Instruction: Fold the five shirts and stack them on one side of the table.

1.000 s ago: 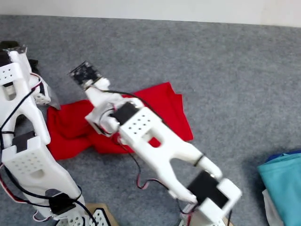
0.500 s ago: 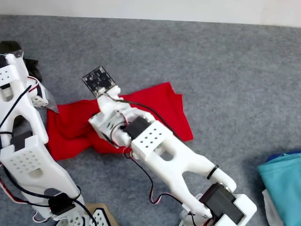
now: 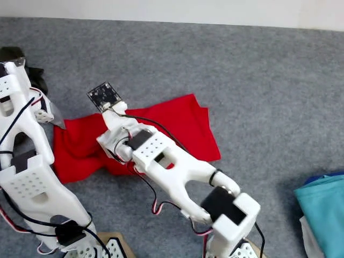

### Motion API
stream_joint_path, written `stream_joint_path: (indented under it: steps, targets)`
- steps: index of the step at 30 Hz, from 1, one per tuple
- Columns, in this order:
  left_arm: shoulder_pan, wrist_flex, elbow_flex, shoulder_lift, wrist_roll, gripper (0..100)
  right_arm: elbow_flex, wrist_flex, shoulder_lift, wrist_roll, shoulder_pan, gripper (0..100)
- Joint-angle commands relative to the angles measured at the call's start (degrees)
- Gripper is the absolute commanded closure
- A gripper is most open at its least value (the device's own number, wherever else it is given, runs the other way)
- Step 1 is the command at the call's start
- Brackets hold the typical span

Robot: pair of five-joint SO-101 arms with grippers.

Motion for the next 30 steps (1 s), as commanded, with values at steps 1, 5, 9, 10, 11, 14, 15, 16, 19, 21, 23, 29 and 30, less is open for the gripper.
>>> stream_joint_path:
  steps: [1, 5, 9, 10, 11, 14, 15, 16, 19, 21, 23, 29, 30]
  targets:
    - [-0.84, 0.26, -0.66, -0.48, 0.53, 75, -4.35, -1.1, 1.36, -0.53, 0.31, 82.0]
    - [-0.84, 0.26, -0.66, -0.48, 0.53, 75, -6.2, -1.1, 4.18, -0.18, 0.57, 93.0]
    - [-0.66, 0.35, -0.57, -0.4, 0.53, 75, -6.73, -0.4, 4.09, -0.18, 1.8, 97.0]
    - [-0.66, 0.35, -0.57, -0.4, 0.53, 75, -6.9, 0.57, 3.74, -0.18, 1.98, 97.6]
    - [-0.66, 0.26, -0.57, -0.4, 0.53, 75, -6.9, 1.1, 3.12, -0.18, 2.24, 98.0]
    - [-0.48, 0.26, -0.57, -0.4, 0.53, 75, -6.37, 1.45, -0.04, -0.18, 2.51, 98.3]
    - [-0.48, 0.26, -0.57, -0.4, 0.53, 75, -6.11, 1.71, -1.27, -0.18, 2.59, 98.3]
    - [-0.48, 0.26, -0.57, -0.4, 0.62, 75, -5.58, 2.95, -2.68, -0.18, 2.68, 98.4]
    - [-0.48, 0.26, -0.57, -0.4, 0.62, 75, -3.82, 4.7, -6.81, -0.09, 2.77, 98.4]
    - [-0.57, 0.26, -0.57, -0.4, 0.62, 75, -1.27, 4.7, -9.8, -0.09, 2.77, 98.4]
    - [-0.75, 0.26, -0.57, -0.4, 0.62, 75, 1.54, 4.7, -13.49, -0.09, 2.95, 98.4]
    - [-0.84, 0.26, -0.48, -0.4, 0.53, 75, 10.68, 6.46, -27.74, -0.09, 5.76, 98.4]
    - [-0.84, 0.26, -0.48, -0.4, 0.53, 75, 11.91, 7.08, -30.46, -0.09, 6.2, 98.4]
